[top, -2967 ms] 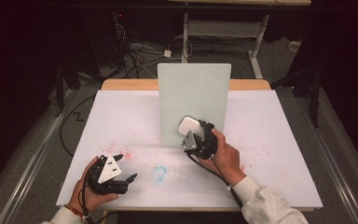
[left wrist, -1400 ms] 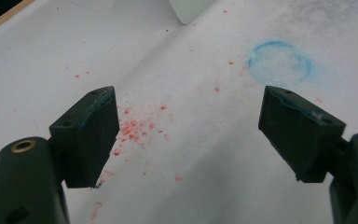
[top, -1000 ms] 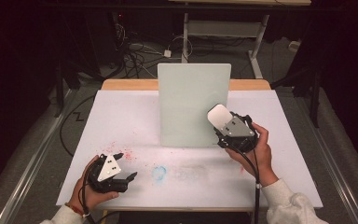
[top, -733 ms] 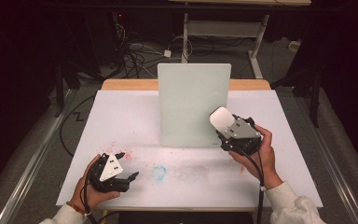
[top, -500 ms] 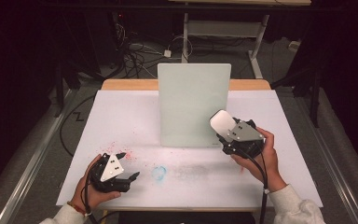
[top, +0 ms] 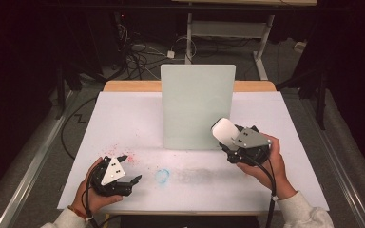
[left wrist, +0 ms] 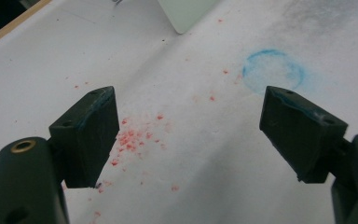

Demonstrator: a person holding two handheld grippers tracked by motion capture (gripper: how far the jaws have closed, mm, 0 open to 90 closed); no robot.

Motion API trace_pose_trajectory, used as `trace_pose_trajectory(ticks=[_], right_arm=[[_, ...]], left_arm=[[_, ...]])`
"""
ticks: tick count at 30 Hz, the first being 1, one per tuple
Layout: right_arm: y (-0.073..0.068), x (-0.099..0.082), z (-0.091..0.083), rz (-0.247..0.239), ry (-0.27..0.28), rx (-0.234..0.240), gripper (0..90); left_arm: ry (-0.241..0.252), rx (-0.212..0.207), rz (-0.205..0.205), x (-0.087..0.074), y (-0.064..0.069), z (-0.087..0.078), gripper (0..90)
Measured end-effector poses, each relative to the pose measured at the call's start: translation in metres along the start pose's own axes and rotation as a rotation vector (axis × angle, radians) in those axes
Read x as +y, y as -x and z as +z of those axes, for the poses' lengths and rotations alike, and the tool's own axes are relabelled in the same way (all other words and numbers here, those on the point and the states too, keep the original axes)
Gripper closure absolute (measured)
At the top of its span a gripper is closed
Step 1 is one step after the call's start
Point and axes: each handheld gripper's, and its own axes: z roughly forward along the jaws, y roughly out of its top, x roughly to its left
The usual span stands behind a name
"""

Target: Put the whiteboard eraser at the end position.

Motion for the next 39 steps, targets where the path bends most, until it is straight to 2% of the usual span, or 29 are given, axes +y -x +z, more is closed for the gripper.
trace_pose_trajectory(ticks=[11,27,39], right_arm=[[-0.008,0.000,0.000,-0.033,-0.027,0.065,30.7],[-0.023,0.002,0.010,-0.086,-0.113,0.218,30.6],[-0.044,0.005,0.027,-0.186,-0.204,0.358,30.6]], left_arm=[[-0.001,0.004,0.000,0.000,0.001,-0.001,19.1],[0.001,0.001,-0.001,0.000,0.001,-0.001,18.3],[-0.006,-0.003,0.003,-0.001,0.001,0.001,18.3]])
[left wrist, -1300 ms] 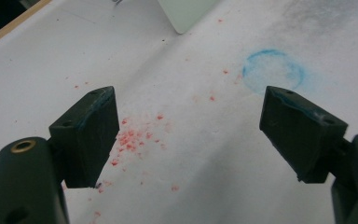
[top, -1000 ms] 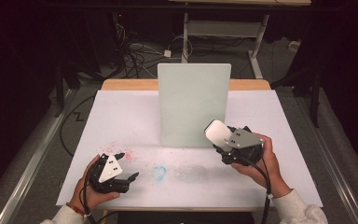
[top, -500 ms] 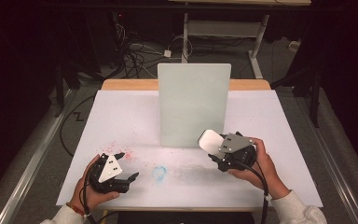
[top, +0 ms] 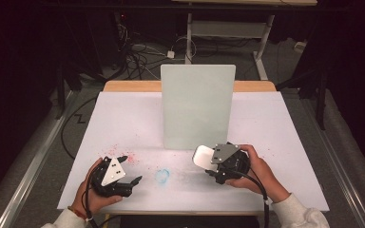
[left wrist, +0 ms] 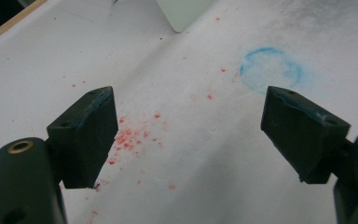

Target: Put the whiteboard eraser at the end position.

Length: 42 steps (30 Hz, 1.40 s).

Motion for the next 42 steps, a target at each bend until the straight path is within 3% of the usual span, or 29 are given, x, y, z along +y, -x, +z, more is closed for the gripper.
trace_pose_trajectory(ticks=[3,13,23,26,33,36,42], right_arm=[[-0.002,0.001,0.007,-0.004,-0.011,0.040,30.6],[-0.009,0.013,0.034,-0.051,-0.083,0.103,30.6],[-0.021,0.022,0.057,-0.103,-0.087,0.177,30.6],[-0.020,0.022,0.056,-0.082,-0.074,0.168,30.3],[-0.015,0.022,0.039,-0.012,0.049,0.138,29.4],[-0.012,0.022,0.028,0.003,0.100,0.102,29.0],[-0.003,0.020,0.006,0.059,0.202,-0.016,27.0]], left_arm=[[-0.001,-0.001,-0.001,0.000,0.000,0.000,18.3],[-0.008,-0.002,-0.001,0.000,0.000,0.002,18.3],[-0.004,-0.005,-0.002,-0.001,0.000,0.001,18.3],[-0.003,-0.004,-0.005,-0.001,-0.001,0.001,18.3],[-0.001,-0.003,-0.003,0.000,0.000,0.000,18.3],[0.000,-0.001,-0.002,0.000,0.000,0.000,18.3],[0.001,0.001,-0.005,0.000,0.000,0.000,18.3]])
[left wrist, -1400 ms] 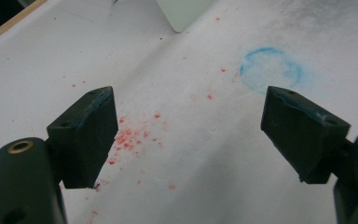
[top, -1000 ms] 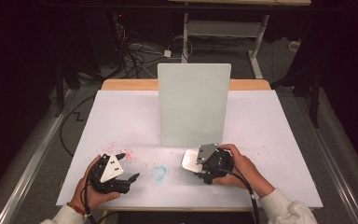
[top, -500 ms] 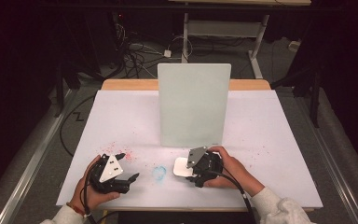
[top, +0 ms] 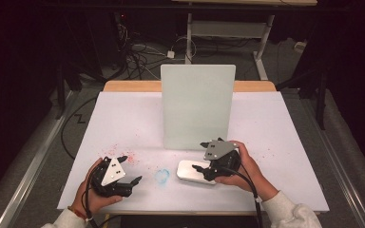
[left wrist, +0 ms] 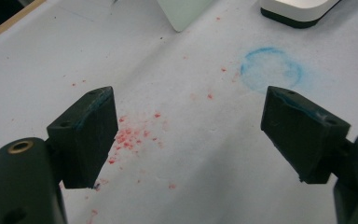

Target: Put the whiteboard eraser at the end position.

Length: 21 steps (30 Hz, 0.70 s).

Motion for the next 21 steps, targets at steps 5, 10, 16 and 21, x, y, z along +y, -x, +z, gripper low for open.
trace_pose_trajectory(ticks=[5,10,16,21], right_arm=[[0.009,-0.003,-0.021,0.036,0.070,-0.138,22.8],[0.017,-0.009,-0.037,0.068,0.104,-0.201,22.5],[0.023,-0.025,-0.052,0.092,0.117,-0.272,22.1],[0.028,-0.042,-0.066,0.132,0.131,-0.338,21.7]], left_arm=[[0.001,0.001,-0.002,0.000,0.000,0.000,18.3],[0.000,0.000,0.003,0.001,0.001,0.000,18.3],[0.005,0.000,-0.004,0.001,0.000,0.000,18.3],[0.006,-0.002,-0.005,0.001,0.000,0.001,18.3]])
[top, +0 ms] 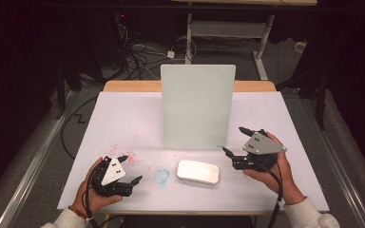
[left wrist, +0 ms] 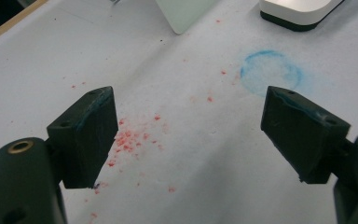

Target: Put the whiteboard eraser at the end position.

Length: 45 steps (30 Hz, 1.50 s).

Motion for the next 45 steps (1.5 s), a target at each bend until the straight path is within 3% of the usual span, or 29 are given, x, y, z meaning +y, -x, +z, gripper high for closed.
trace_pose_trajectory(ticks=[5,14,20,26,29,32,37,45], right_arm=[[0.008,-0.015,-0.011,0.039,0.006,-0.043,21.2],[0.013,-0.038,-0.022,0.065,-0.006,-0.092,19.0],[0.012,-0.053,-0.028,0.087,-0.008,-0.091,17.1],[0.008,-0.072,-0.032,0.130,-0.027,-0.088,16.7],[0.002,-0.081,-0.033,0.144,-0.030,-0.108,16.8],[-0.008,-0.088,-0.030,0.137,-0.056,-0.080,16.8],[-0.013,-0.090,-0.028,0.131,-0.054,-0.060,16.8],[-0.013,-0.085,-0.033,0.114,-0.039,-0.081,16.8]], left_arm=[[0.004,0.001,-0.003,0.001,-0.001,0.000,18.3],[0.008,-0.009,0.004,0.005,-0.004,0.006,18.3],[0.019,-0.010,0.001,0.007,-0.007,0.009,18.3],[0.022,-0.008,0.002,0.009,-0.008,0.010,18.1],[0.029,-0.001,-0.003,0.010,-0.008,0.011,16.9],[0.027,0.001,-0.005,0.009,-0.008,0.011,16.7],[0.026,0.011,-0.005,0.010,-0.007,0.011,16.7],[0.030,0.015,0.007,0.009,-0.005,0.007,16.7]])
